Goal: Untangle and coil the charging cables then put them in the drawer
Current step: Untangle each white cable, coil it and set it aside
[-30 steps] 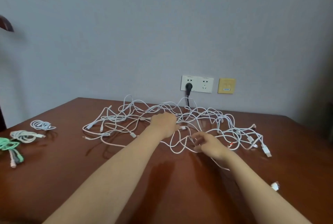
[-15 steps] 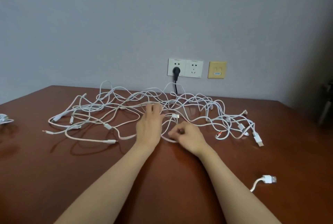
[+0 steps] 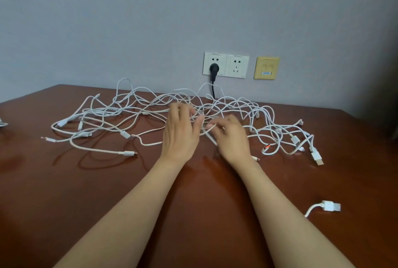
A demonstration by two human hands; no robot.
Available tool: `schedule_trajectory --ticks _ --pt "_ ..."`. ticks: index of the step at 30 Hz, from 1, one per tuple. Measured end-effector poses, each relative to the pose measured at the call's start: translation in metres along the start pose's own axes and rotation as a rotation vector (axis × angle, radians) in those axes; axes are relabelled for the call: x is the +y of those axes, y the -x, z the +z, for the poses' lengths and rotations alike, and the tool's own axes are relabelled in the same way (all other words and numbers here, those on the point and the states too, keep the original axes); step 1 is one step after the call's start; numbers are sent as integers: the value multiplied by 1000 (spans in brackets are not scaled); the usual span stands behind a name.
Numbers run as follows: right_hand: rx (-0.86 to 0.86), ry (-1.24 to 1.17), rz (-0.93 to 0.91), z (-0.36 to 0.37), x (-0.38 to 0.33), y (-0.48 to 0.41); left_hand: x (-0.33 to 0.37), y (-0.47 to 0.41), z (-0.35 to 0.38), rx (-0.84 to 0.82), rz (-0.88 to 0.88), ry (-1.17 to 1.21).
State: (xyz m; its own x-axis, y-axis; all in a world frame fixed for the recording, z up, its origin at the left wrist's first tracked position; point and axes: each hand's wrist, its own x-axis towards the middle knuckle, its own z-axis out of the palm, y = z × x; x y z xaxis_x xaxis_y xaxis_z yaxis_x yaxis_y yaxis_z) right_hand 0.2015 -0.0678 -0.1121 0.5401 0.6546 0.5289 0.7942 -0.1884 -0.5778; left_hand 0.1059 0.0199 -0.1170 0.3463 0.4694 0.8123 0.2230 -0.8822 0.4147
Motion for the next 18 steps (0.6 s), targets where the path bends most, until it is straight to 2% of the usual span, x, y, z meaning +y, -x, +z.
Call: schedule_trajectory --ticks 3,5,7,8,13,16,18 --pt "192 -268 151 -9 -5 -5 2 0 -8 58 -174 239" --pt "239 -581 256 -12 -9 -10 -1 1 -9 -46 -244 307" --pt "172 -842 305 -15 -12 -14 -2 1 -7 -219 -245 328" --pt "128 -895 313 -14 -13 -15 -1 1 -5 -294 -275 380" --pt "59 -896 320 -3 -11 -14 10 -6 -2 -528 -627 819" --pt "61 -912 344 -3 -11 -13 17 -4 -6 -707 -650 872" --pt "46 -945 368 -3 -12 -11 21 -2 -5 -718 -656 903"
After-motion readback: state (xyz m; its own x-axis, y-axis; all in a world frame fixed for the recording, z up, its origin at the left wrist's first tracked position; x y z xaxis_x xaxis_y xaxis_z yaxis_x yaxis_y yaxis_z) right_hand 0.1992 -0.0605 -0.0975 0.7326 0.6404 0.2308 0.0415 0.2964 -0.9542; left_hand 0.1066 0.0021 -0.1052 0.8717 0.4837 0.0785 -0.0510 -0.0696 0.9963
